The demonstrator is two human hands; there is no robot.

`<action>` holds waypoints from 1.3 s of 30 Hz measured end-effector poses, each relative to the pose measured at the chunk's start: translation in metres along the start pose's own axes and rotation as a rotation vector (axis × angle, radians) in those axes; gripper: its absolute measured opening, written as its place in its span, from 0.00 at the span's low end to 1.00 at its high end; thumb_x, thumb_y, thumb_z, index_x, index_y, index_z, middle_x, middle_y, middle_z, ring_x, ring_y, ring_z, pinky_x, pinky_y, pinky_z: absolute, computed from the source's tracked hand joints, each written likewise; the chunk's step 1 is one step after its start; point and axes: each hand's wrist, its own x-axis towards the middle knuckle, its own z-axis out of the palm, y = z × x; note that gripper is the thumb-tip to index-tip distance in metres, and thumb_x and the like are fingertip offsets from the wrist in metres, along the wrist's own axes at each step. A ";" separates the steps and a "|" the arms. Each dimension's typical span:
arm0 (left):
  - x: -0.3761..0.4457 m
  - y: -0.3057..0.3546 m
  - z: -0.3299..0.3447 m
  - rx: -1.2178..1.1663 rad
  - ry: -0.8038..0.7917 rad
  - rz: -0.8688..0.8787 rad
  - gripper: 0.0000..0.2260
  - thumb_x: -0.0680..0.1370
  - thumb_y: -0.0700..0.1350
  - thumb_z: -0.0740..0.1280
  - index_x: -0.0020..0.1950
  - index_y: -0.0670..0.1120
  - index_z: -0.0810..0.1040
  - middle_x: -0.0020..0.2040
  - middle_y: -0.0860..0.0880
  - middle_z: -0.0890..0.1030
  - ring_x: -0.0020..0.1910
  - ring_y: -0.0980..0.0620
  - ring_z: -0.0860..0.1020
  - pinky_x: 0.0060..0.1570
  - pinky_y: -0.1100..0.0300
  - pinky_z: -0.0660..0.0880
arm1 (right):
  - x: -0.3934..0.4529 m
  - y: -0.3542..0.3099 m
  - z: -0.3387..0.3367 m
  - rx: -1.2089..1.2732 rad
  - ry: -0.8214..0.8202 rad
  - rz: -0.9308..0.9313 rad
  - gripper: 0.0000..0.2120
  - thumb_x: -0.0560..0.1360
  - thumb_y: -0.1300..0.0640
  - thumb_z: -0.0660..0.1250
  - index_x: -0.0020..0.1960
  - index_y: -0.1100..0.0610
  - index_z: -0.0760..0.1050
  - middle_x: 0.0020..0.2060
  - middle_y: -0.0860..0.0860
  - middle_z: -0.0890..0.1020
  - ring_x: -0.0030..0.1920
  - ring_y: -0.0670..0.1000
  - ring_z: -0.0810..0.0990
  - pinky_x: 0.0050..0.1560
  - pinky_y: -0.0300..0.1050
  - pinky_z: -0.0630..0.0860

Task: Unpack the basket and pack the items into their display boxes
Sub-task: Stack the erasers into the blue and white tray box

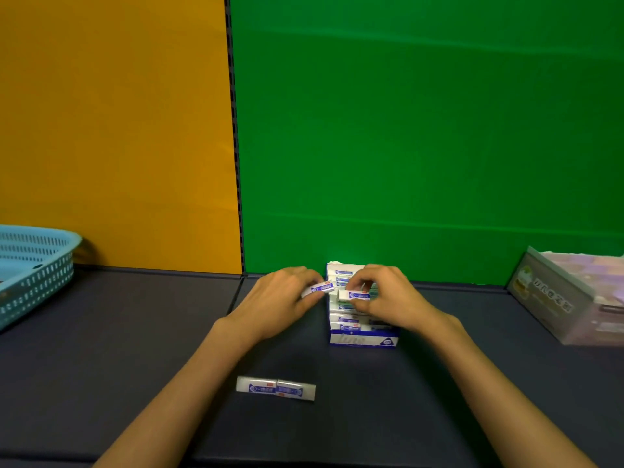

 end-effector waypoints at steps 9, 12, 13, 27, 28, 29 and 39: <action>0.020 0.036 0.023 -0.023 -0.137 0.048 0.16 0.81 0.57 0.63 0.65 0.51 0.76 0.63 0.52 0.78 0.61 0.54 0.73 0.62 0.55 0.71 | -0.022 0.020 -0.011 -0.138 -0.082 0.047 0.10 0.69 0.54 0.76 0.49 0.49 0.82 0.44 0.43 0.81 0.42 0.42 0.75 0.42 0.39 0.72; 0.022 0.041 0.029 0.036 -0.168 0.054 0.17 0.81 0.57 0.63 0.66 0.51 0.76 0.64 0.50 0.76 0.62 0.52 0.72 0.62 0.54 0.71 | -0.025 0.023 -0.009 -0.160 -0.106 0.052 0.09 0.69 0.54 0.77 0.49 0.49 0.82 0.45 0.44 0.80 0.42 0.43 0.75 0.42 0.39 0.73; 0.022 0.042 0.030 0.058 -0.176 0.056 0.17 0.81 0.57 0.63 0.66 0.50 0.76 0.63 0.49 0.76 0.62 0.51 0.72 0.61 0.54 0.71 | -0.025 0.024 -0.008 -0.163 -0.113 0.049 0.09 0.69 0.54 0.77 0.49 0.49 0.82 0.45 0.44 0.81 0.42 0.43 0.76 0.42 0.39 0.73; 0.026 0.046 0.036 0.089 -0.198 0.064 0.10 0.81 0.49 0.66 0.60 0.48 0.79 0.57 0.48 0.77 0.57 0.50 0.75 0.51 0.57 0.72 | -0.027 0.026 -0.008 -0.161 -0.131 0.030 0.12 0.70 0.54 0.78 0.52 0.49 0.82 0.47 0.43 0.80 0.40 0.39 0.74 0.39 0.30 0.67; 0.026 0.045 0.036 0.081 -0.193 0.063 0.11 0.81 0.49 0.66 0.61 0.48 0.79 0.58 0.48 0.77 0.58 0.50 0.75 0.52 0.56 0.73 | -0.028 0.025 -0.008 -0.157 -0.132 0.027 0.12 0.70 0.54 0.78 0.53 0.49 0.82 0.46 0.42 0.79 0.40 0.38 0.74 0.38 0.30 0.66; 0.026 0.045 0.036 0.074 -0.188 0.062 0.12 0.81 0.49 0.66 0.62 0.48 0.79 0.58 0.48 0.77 0.58 0.50 0.75 0.53 0.56 0.73 | -0.029 0.025 -0.008 -0.152 -0.133 0.027 0.12 0.70 0.54 0.78 0.53 0.49 0.83 0.46 0.41 0.78 0.40 0.37 0.73 0.38 0.30 0.66; 0.025 0.041 0.040 0.027 -0.154 0.052 0.14 0.80 0.50 0.68 0.65 0.50 0.80 0.58 0.50 0.78 0.58 0.52 0.74 0.55 0.58 0.71 | -0.032 0.027 -0.006 -0.138 -0.111 0.036 0.13 0.70 0.53 0.78 0.53 0.49 0.83 0.45 0.41 0.78 0.40 0.40 0.74 0.38 0.31 0.66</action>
